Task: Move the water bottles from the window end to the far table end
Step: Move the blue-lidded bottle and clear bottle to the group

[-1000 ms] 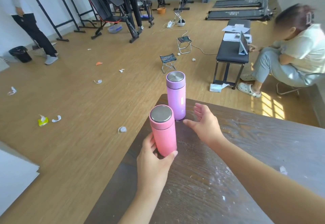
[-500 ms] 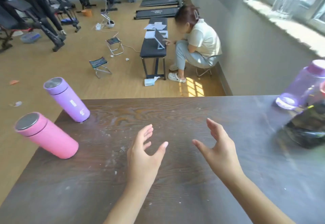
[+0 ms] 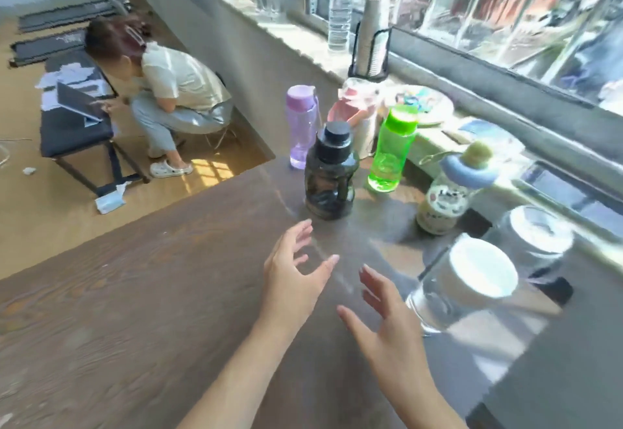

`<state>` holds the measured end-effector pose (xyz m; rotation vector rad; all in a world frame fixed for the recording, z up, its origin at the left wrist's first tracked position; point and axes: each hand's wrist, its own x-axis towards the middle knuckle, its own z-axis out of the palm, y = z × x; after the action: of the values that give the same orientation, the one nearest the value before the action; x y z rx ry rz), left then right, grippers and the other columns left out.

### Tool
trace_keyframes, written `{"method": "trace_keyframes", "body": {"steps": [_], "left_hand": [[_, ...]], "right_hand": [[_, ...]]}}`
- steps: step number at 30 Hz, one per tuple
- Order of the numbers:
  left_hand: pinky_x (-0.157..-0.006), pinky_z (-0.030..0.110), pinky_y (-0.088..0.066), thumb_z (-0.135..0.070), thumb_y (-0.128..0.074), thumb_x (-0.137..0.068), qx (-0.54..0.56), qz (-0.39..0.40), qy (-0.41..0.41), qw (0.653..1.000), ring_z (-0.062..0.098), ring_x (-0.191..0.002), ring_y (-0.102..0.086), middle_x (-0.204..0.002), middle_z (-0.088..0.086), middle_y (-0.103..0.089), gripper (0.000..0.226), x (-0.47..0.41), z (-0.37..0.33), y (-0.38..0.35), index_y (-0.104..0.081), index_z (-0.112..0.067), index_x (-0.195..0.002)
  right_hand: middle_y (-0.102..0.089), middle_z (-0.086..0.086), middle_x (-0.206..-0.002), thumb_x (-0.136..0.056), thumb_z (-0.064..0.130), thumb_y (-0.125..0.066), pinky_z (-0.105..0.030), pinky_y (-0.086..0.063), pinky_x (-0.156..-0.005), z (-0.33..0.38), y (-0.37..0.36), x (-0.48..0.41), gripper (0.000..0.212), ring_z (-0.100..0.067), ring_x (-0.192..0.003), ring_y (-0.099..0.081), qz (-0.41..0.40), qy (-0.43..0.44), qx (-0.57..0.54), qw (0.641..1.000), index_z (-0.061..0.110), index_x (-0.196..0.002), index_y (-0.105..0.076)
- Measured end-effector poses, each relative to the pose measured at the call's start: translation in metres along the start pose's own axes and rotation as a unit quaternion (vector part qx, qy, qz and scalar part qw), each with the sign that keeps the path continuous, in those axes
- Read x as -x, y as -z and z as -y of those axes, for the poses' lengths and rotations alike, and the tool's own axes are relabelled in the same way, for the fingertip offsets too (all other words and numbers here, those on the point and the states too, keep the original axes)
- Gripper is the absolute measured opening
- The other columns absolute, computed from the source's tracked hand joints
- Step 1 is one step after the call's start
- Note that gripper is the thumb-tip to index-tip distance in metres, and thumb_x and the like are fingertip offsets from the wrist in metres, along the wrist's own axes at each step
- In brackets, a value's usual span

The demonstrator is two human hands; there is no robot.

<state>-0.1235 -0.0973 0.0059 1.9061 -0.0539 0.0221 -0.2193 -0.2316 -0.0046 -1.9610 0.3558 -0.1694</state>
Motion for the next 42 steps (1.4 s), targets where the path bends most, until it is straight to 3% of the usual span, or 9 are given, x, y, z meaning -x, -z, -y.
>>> {"method": "trace_keyframes", "body": {"steps": [5,9,14,19,25,29,32,37,42], "left_hand": [[-0.100,0.031,-0.059,-0.013,-0.089,-0.081,-0.012,0.080,-0.020,0.997,0.013,-0.118,-0.070,-0.133,-0.003,-0.070,0.065,-0.004,-0.014,-0.067,-0.063,-0.023,-0.140],[-0.107,0.036,-0.057,-0.029,-0.090,-0.069,-0.003,0.137,-0.012,0.990,0.019,-0.125,-0.068,-0.143,0.006,-0.067,0.085,-0.018,-0.035,-0.119,-0.059,-0.013,-0.147],[-0.116,0.035,-0.048,-0.025,-0.094,-0.069,0.017,0.163,0.013,0.986,0.017,-0.133,-0.061,-0.147,0.004,-0.064,0.090,-0.054,-0.052,-0.168,-0.055,-0.016,-0.149],[-0.086,0.019,-0.055,-0.004,-0.097,-0.069,0.019,0.157,0.026,0.987,0.004,-0.094,-0.069,-0.108,-0.005,-0.070,0.076,-0.084,-0.055,-0.205,-0.061,-0.009,-0.136],[-0.100,0.039,-0.059,-0.016,-0.102,-0.060,-0.029,0.138,0.010,0.990,0.023,-0.108,-0.072,-0.117,0.005,-0.078,0.069,-0.094,-0.053,-0.226,-0.066,-0.017,-0.119],[-0.093,0.034,-0.061,-0.010,-0.101,-0.061,-0.013,0.125,0.028,0.992,0.018,-0.095,-0.070,-0.104,0.001,-0.075,0.067,-0.095,-0.046,-0.223,-0.067,-0.011,-0.118],[-0.079,0.020,-0.062,-0.009,-0.100,-0.064,-0.001,0.107,0.018,0.994,0.005,-0.084,-0.075,-0.100,0.000,-0.079,0.060,-0.090,-0.039,-0.193,-0.069,-0.010,-0.115],[-0.076,0.015,-0.060,-0.023,-0.100,-0.063,-0.006,0.035,0.029,0.999,0.006,-0.089,-0.077,-0.100,-0.007,-0.084,0.057,-0.060,-0.023,-0.089,-0.074,-0.022,-0.113],[-0.075,0.003,-0.054,-0.010,-0.101,-0.062,-0.006,-0.062,0.087,0.994,-0.013,-0.092,-0.074,-0.103,-0.013,-0.082,0.062,-0.007,0.015,0.050,-0.075,-0.019,-0.117]], "right_hand": [[-0.078,0.017,-0.081,-0.073,0.011,-0.093,0.004,-0.045,-0.071,-0.037,0.037,0.022,0.050,0.006,-0.078,-0.071,-0.101,-0.042,0.062,0.992,0.051,-0.086,-0.066],[-0.064,0.004,-0.052,-0.067,0.026,-0.097,0.003,-0.038,-0.065,-0.052,0.058,0.031,0.043,-0.007,-0.067,-0.062,-0.184,-0.071,0.120,0.973,0.034,-0.054,-0.056],[-0.052,0.012,-0.084,-0.057,0.039,-0.097,-0.013,-0.043,-0.072,-0.061,0.078,0.018,0.059,0.001,-0.082,-0.055,-0.204,-0.078,0.041,0.975,0.040,-0.084,-0.044],[-0.058,0.030,-0.120,-0.064,0.030,-0.096,-0.007,-0.044,-0.086,-0.066,0.082,0.002,0.077,0.018,-0.115,-0.052,-0.107,-0.066,-0.041,0.991,0.047,-0.122,-0.048],[-0.057,0.041,-0.126,-0.064,0.026,-0.096,0.000,-0.043,-0.090,-0.078,0.089,-0.008,0.084,0.014,-0.120,-0.056,-0.061,-0.016,-0.059,0.996,0.061,-0.122,-0.047],[-0.063,0.030,-0.127,-0.061,0.037,-0.094,-0.016,-0.051,-0.095,-0.078,0.092,-0.011,0.084,0.003,-0.121,-0.061,-0.064,-0.001,-0.055,0.996,0.070,-0.122,-0.046],[-0.066,0.029,-0.123,-0.061,0.035,-0.095,-0.013,-0.051,-0.091,-0.070,0.091,-0.013,0.081,0.004,-0.116,-0.063,-0.062,0.006,-0.047,0.997,0.068,-0.120,-0.049],[-0.077,0.020,-0.103,-0.054,0.028,-0.099,-0.017,-0.057,-0.079,-0.047,0.074,-0.023,0.070,0.004,-0.095,-0.070,-0.030,-0.031,-0.064,0.997,0.057,-0.106,-0.061],[-0.077,0.015,-0.085,-0.058,0.005,-0.100,0.000,-0.047,-0.064,0.009,0.017,-0.024,0.056,0.010,-0.078,-0.068,0.044,-0.016,-0.072,0.996,0.028,-0.095,-0.065]]}}
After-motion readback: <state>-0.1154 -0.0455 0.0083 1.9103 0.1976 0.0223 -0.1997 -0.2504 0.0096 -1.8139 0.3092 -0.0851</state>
